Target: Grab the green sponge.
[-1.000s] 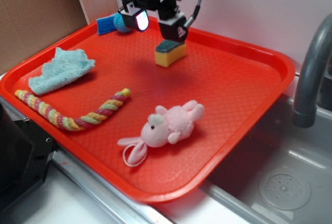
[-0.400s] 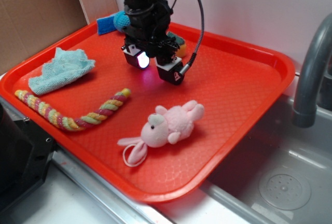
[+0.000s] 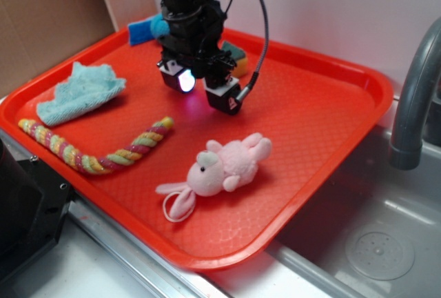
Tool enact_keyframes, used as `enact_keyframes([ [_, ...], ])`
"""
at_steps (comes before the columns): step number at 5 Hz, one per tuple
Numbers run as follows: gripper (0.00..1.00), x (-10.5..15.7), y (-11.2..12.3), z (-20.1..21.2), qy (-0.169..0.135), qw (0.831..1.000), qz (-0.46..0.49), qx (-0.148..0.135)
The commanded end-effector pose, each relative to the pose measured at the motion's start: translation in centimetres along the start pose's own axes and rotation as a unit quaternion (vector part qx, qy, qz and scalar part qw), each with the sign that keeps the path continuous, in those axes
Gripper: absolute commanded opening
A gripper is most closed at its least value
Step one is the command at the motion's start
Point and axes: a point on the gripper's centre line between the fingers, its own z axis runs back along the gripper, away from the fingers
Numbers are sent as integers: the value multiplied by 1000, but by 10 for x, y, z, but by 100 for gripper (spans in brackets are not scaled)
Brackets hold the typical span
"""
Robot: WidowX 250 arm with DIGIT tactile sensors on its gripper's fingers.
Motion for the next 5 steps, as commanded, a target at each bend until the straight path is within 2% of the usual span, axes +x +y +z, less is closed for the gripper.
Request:
enact_keyframes([
  [1, 100, 19, -3, 27, -20, 1000, 2, -4],
  [2, 100, 16, -7, 45, -17, 1000, -3, 6],
  [3, 100, 28, -7, 49, -19, 1000, -10, 4],
  [5, 100, 56, -2, 34, -5, 1000, -10, 20],
])
